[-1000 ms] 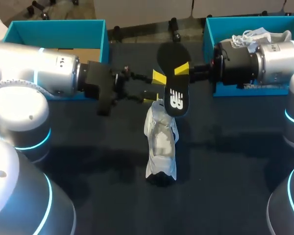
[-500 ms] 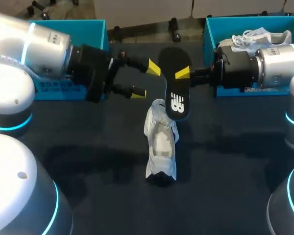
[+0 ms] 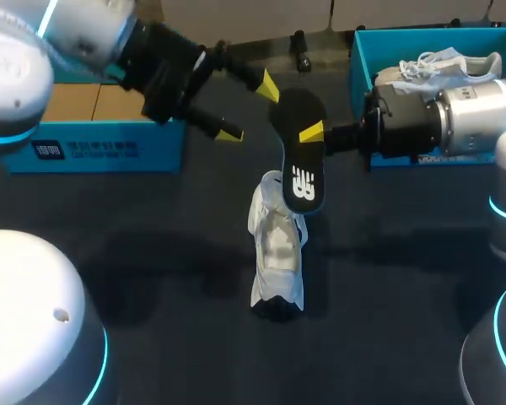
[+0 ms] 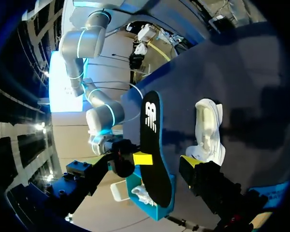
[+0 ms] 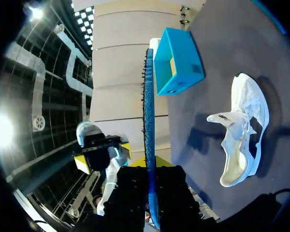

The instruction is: Take the shoe out of the shoebox, open the shoe tongue, remove and reinsert the insole, then place the shoe into the shoebox

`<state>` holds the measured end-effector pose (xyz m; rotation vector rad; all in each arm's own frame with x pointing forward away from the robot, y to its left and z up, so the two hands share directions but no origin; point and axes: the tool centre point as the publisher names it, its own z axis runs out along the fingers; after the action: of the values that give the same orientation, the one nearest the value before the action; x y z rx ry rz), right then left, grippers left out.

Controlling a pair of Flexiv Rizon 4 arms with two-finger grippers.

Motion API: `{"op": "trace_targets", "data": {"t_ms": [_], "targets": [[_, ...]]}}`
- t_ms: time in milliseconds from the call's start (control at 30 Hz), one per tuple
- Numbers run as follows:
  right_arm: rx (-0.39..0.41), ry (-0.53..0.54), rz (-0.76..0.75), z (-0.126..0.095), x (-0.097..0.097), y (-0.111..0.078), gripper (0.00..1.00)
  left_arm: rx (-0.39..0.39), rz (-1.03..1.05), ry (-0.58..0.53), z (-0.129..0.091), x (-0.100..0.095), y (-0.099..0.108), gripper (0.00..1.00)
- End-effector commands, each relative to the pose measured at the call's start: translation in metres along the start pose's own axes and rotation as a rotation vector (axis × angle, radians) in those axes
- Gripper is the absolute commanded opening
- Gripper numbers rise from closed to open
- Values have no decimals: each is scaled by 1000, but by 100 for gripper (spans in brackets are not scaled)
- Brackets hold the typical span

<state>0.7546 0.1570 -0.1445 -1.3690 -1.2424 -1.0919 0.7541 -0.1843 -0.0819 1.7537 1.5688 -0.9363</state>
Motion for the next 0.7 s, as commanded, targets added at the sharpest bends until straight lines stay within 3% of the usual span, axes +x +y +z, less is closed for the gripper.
{"op": "trace_targets", "data": {"t_ms": [33,700], "targets": [[0,1,-3,2,-1,1,0,58,-32,311,1,-11,11,100],[5,4,-13,4,-3,5,0,100,-78,699,-5,-36,30,100]]}}
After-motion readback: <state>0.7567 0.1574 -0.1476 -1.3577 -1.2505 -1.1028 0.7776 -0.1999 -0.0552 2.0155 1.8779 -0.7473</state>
